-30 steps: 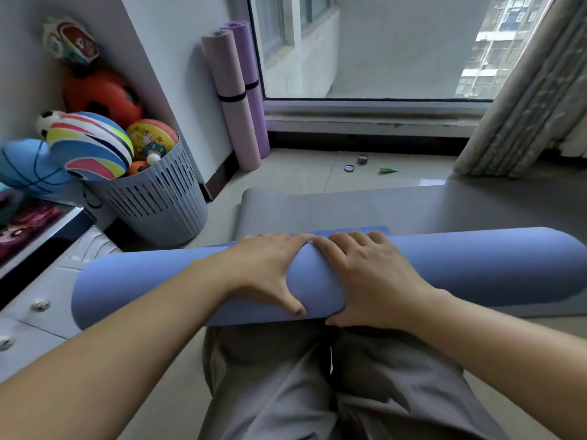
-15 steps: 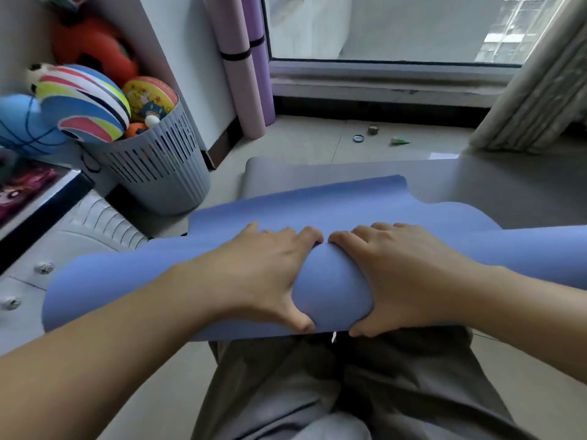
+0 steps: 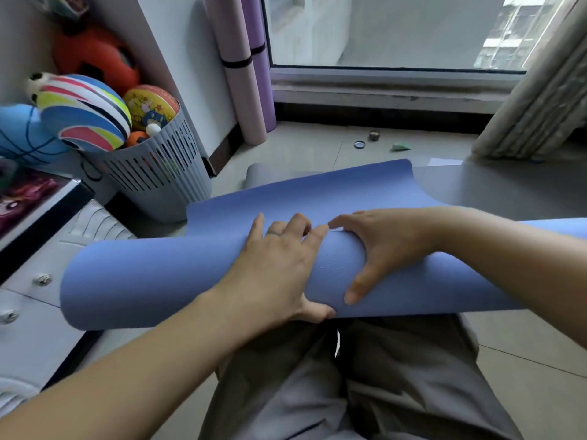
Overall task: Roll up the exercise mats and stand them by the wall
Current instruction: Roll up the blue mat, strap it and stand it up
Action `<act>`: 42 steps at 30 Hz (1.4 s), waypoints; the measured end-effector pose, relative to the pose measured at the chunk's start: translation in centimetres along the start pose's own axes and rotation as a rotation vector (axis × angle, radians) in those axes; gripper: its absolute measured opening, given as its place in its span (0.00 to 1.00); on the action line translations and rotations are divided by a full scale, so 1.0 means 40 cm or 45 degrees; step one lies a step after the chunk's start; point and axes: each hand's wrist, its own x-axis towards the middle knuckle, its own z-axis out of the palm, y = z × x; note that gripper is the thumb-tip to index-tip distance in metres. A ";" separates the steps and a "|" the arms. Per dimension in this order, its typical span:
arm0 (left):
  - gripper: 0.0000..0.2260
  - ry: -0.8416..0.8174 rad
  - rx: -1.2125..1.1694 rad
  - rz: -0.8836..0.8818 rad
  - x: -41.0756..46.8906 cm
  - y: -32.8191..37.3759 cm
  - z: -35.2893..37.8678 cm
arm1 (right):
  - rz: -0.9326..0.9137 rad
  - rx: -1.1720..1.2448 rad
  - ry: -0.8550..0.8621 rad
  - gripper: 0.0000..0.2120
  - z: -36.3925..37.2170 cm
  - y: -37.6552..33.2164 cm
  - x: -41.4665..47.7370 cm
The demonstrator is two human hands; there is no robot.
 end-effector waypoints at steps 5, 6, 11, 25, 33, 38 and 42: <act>0.48 -0.020 -0.196 0.005 0.029 -0.050 -0.009 | -0.099 -0.510 0.747 0.60 0.120 -0.025 -0.044; 0.49 -0.041 -0.239 0.010 0.038 -0.058 -0.012 | -0.119 -0.533 0.851 0.60 0.144 -0.021 -0.034; 0.49 -0.035 -0.352 -0.066 0.074 -0.076 -0.023 | -0.087 -0.435 0.784 0.52 0.123 0.012 0.007; 0.44 0.259 0.353 -0.010 0.028 0.005 -0.056 | -0.174 -0.056 0.642 0.49 0.018 0.087 0.007; 0.46 0.149 0.282 -0.088 -0.027 0.075 -0.006 | -0.251 -0.376 0.452 0.50 0.039 0.067 -0.018; 0.44 0.260 0.020 -0.092 -0.030 0.014 0.024 | -0.247 -0.428 0.334 0.44 -0.008 0.024 -0.014; 0.43 0.220 -0.111 0.010 -0.040 -0.026 0.016 | -0.226 -0.414 0.331 0.40 -0.013 -0.002 -0.037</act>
